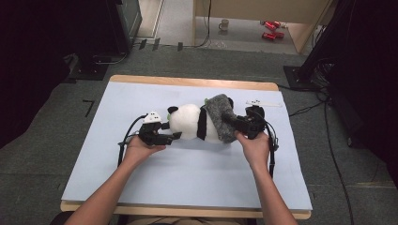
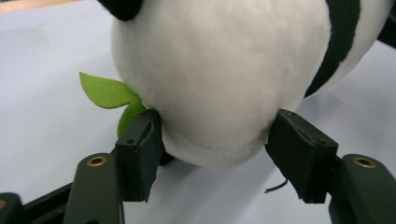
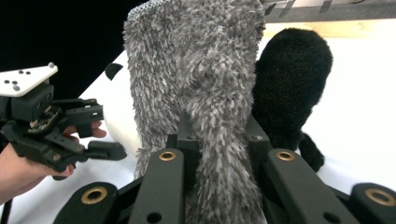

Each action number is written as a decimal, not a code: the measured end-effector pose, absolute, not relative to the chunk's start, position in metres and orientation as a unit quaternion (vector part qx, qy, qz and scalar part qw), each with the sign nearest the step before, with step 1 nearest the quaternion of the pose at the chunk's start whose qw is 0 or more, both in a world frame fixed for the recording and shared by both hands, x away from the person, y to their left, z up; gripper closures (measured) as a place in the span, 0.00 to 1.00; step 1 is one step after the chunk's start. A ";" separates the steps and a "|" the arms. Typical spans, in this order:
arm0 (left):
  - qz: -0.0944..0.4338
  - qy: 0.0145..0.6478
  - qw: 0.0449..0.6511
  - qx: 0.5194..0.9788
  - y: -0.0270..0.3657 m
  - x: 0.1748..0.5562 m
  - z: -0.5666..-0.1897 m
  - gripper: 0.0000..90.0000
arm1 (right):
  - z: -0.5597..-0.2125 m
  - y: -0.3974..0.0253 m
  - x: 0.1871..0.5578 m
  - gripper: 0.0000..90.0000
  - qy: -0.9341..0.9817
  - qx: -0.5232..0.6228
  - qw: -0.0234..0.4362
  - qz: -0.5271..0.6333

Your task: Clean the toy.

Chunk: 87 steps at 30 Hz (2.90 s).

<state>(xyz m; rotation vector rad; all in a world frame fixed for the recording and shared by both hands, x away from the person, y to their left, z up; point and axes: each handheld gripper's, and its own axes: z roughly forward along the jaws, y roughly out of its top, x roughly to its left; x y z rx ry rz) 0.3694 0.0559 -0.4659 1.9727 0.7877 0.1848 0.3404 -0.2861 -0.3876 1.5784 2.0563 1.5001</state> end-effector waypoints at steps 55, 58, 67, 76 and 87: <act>0.022 0.378 0.454 0.806 0.043 0.342 -0.461 0.75 | -0.401 -0.185 0.331 0.85 0.741 0.458 0.080 0.484; 0.012 0.389 0.457 0.800 0.045 0.346 -0.463 0.74 | -0.401 -0.195 0.333 0.85 0.743 0.465 0.101 0.471; 0.000 0.394 0.460 0.795 0.046 0.353 -0.462 0.74 | -0.393 -0.222 0.335 0.86 0.730 0.482 0.117 0.469; -0.005 0.393 0.458 0.798 0.047 0.361 -0.460 0.73 | -0.386 -0.251 0.333 0.86 0.704 0.507 0.135 0.478; -0.017 0.396 0.458 0.796 0.048 0.365 -0.459 0.72 | -0.383 -0.288 0.334 0.86 0.674 0.544 0.141 0.480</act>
